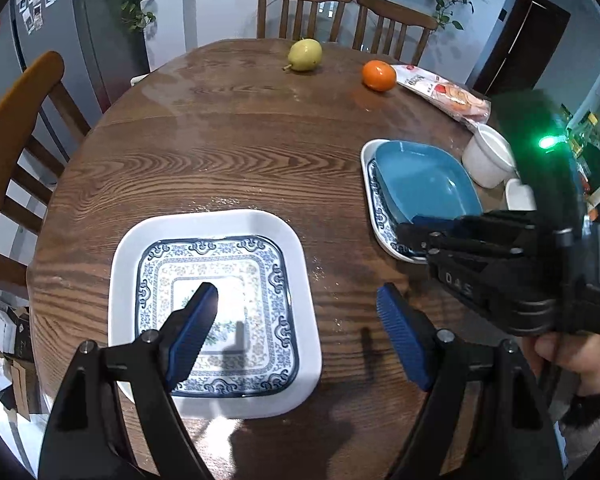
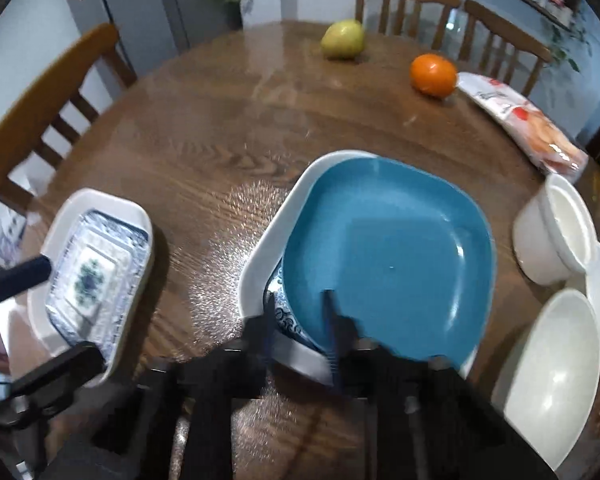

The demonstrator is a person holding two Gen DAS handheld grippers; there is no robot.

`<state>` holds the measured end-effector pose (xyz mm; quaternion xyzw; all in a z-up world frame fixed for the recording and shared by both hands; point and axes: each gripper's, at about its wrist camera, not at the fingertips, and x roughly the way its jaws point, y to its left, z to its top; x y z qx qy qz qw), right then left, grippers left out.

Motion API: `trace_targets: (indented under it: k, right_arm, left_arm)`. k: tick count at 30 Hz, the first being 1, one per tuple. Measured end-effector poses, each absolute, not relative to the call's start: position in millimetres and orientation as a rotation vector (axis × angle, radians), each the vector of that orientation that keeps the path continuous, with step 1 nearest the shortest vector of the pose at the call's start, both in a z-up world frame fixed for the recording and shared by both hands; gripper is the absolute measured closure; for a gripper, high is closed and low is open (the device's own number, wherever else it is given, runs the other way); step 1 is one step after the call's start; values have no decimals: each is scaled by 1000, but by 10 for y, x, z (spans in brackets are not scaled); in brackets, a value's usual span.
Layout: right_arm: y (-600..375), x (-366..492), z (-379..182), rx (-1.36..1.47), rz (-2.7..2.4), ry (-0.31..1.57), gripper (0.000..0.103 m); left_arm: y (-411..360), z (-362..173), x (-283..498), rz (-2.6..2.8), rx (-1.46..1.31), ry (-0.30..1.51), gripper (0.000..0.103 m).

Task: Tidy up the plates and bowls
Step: 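Grasp the teal plate rim with the right tool and lift it off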

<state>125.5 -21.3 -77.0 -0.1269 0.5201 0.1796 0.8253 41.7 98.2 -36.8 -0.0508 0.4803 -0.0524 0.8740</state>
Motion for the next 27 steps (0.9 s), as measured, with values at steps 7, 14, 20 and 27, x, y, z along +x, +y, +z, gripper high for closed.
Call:
trace_targets:
  k: [7,14,20,27]
  right_arm:
    - [-118,1100,-348,-416,376,971,100]
    - [-165,1388,311,-463,323,818,101]
    - [-7,2014,-221,-603,284,894,101]
    - [-126,2030,-187,-547,338,897,101]
  left_arm:
    - [1097,-368,471,-110,-149,1005,23]
    - [1069,-384,577,-129,-172,1012,23]
    - [869,-456,847,-145,-151,1026,23]
    - [714,-536,1095,-177,-118,1053,23]
